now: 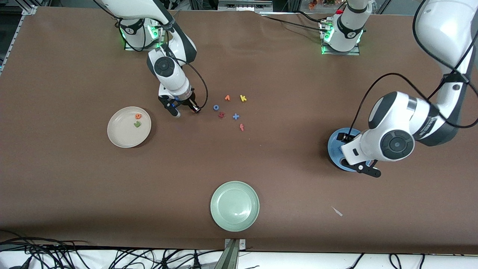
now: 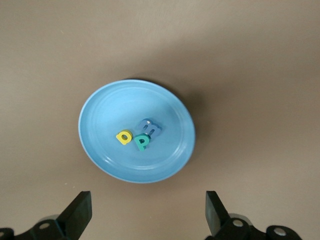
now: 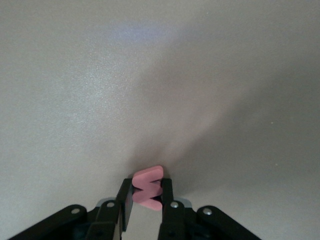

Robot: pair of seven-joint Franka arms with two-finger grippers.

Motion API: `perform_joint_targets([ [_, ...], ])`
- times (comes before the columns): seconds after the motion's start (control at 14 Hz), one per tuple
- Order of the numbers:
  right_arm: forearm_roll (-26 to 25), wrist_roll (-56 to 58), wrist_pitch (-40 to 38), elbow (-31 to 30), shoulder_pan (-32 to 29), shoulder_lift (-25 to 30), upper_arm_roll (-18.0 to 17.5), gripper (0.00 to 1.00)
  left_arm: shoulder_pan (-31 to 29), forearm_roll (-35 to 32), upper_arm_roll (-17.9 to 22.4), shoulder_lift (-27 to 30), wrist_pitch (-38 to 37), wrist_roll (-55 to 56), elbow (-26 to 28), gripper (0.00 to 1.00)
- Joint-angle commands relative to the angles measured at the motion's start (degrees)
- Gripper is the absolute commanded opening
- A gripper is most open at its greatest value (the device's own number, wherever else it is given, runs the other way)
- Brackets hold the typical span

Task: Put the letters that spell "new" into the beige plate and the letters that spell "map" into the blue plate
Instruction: 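Drop the pink w in the beige plate while the left gripper withdraws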

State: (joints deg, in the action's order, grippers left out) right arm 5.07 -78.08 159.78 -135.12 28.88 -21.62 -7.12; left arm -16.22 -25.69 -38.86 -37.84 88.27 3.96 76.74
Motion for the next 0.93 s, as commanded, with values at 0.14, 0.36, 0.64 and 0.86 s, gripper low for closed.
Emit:
perform_joint_targets([
  [0.14,0.12,0.73,-6.65,4.33,0.38,0.61,0.17,0.05,-0.83,4.93,-2.18,4.96,-5.48,-0.52,-7.31,1.00],
  [0.36,-0.24,11.41,-16.05,5.04,0.21,5.61,3.15,0.04,-1.63,8.27,0.09,9.08,-4.69,-0.18,-9.16,1.00],
  [0.64,-0.33,35.67,-28.01,4.60,0.12,11.33,10.53,0.04,2.48,18.88,12.00,14.71,-3.02,-0.26,-7.76,1.00],
  [0.86,-0.41,48.94,-30.84,4.60,0.12,12.22,16.33,0.04,7.95,26.63,23.80,20.25,1.19,-0.26,-1.71,1.00],
])
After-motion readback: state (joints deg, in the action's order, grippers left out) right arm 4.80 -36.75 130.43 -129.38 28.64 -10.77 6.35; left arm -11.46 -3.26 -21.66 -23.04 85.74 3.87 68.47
